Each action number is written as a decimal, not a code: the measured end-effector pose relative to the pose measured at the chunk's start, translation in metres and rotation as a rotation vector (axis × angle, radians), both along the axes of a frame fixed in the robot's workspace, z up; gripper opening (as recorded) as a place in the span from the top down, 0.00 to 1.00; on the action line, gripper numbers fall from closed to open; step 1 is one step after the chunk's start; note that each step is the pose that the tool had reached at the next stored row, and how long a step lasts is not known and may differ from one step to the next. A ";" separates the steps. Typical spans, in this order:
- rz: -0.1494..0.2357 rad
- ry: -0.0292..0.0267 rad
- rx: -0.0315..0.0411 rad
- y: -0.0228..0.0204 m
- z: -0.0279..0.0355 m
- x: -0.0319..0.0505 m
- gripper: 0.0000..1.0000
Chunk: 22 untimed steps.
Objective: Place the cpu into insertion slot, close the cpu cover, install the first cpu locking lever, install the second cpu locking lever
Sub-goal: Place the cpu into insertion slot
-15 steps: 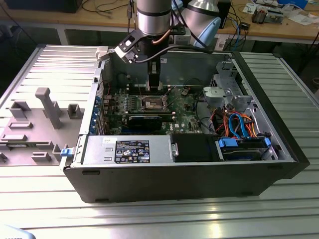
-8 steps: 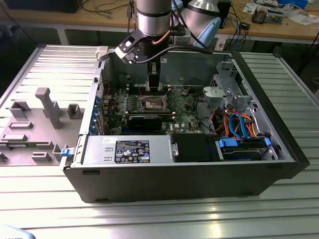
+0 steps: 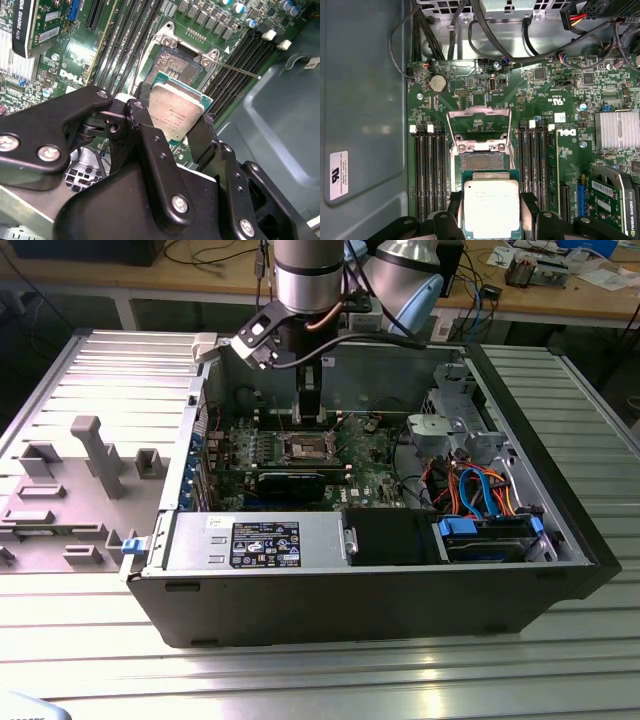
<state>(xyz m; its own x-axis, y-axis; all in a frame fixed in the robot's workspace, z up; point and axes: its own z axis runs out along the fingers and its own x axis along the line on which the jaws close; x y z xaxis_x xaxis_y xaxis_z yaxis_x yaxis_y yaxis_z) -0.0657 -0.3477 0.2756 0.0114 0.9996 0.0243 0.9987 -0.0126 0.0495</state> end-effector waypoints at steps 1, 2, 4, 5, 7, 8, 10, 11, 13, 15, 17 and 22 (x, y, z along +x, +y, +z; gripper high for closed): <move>0.006 0.0001 -0.0008 0.0000 -0.0001 0.0000 0.45; 0.010 0.0000 -0.0013 0.0000 -0.0002 0.0000 0.45; 0.019 -0.0002 -0.0041 0.0001 -0.0005 0.0000 0.45; 0.023 0.0000 -0.0154 0.0000 -0.0004 -0.0001 0.45; 0.027 0.0003 -0.0342 0.0000 -0.0004 0.0000 0.45; 0.030 0.0003 -0.0401 0.0001 -0.0005 0.0000 0.45; 0.042 0.0002 -0.0429 0.0001 -0.0006 0.0000 0.45; 0.051 0.0000 -0.0430 0.0001 -0.0006 0.0000 0.45; 0.068 -0.0005 -0.0426 0.0001 -0.0009 0.0000 0.45; 0.073 -0.0006 -0.0425 0.0001 -0.0009 0.0000 0.45; 0.073 -0.0006 -0.0425 0.0001 -0.0009 0.0000 0.45; 0.073 -0.0005 -0.0427 0.0001 -0.0018 0.0000 0.45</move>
